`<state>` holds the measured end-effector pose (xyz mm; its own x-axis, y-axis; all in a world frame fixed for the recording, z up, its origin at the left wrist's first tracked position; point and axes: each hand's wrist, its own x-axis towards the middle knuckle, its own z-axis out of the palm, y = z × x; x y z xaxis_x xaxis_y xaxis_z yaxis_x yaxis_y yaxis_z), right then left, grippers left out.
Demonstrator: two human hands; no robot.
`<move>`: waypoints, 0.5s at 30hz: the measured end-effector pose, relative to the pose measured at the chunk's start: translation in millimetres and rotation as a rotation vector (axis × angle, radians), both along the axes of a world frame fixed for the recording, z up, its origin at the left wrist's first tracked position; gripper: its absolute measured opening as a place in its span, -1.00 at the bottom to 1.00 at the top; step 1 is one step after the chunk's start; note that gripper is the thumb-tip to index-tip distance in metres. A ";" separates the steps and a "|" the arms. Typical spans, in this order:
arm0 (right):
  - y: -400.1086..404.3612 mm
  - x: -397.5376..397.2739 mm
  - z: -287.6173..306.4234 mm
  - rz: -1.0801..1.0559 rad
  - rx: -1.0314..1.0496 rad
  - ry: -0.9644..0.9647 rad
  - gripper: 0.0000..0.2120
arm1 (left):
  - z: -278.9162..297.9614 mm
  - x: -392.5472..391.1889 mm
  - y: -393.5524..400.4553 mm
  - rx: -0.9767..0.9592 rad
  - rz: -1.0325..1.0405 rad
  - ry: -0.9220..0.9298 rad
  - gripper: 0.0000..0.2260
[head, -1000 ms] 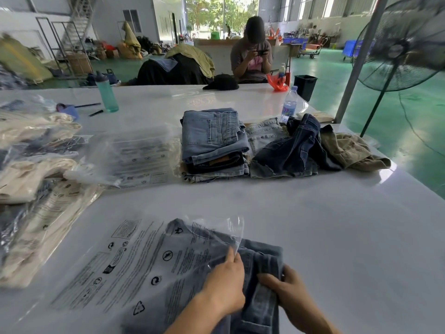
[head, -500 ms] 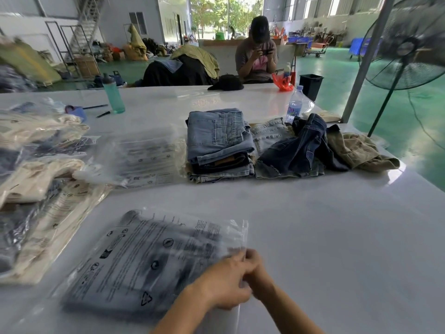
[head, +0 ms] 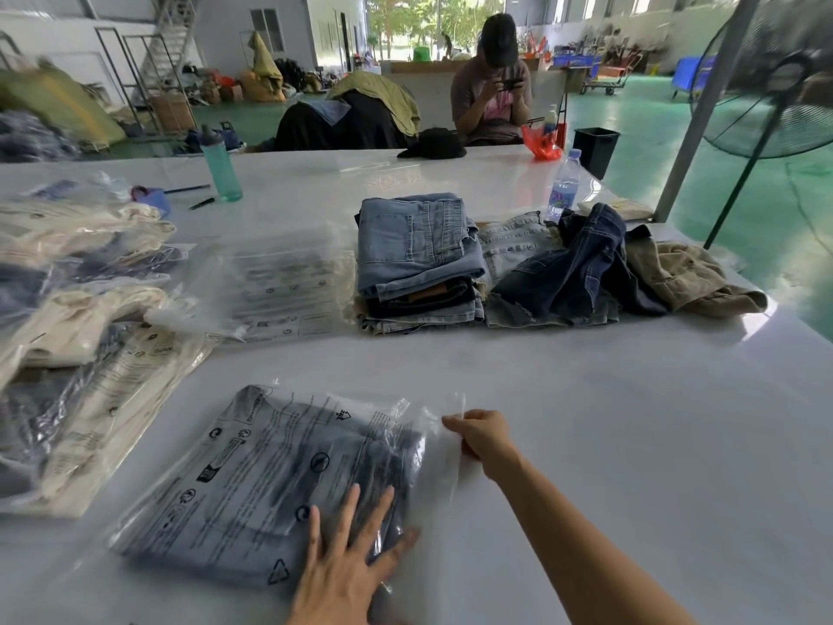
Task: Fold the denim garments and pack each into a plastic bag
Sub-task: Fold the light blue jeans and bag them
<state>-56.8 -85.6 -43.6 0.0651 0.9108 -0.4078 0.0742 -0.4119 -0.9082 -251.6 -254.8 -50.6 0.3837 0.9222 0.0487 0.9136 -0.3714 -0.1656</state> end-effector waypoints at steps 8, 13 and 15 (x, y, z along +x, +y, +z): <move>48.7 10.9 30.2 -0.135 0.155 -0.103 -0.93 | -10.6 82.8 28.1 0.051 -0.052 -0.033 -0.44; 48.9 23.6 32.1 0.013 0.006 0.032 -0.81 | 17.3 100.9 59.6 0.059 -0.094 -0.288 -0.65; 44.1 27.8 29.0 -0.016 0.085 0.039 -0.86 | 33.6 98.2 95.6 0.166 -0.041 -0.537 -0.70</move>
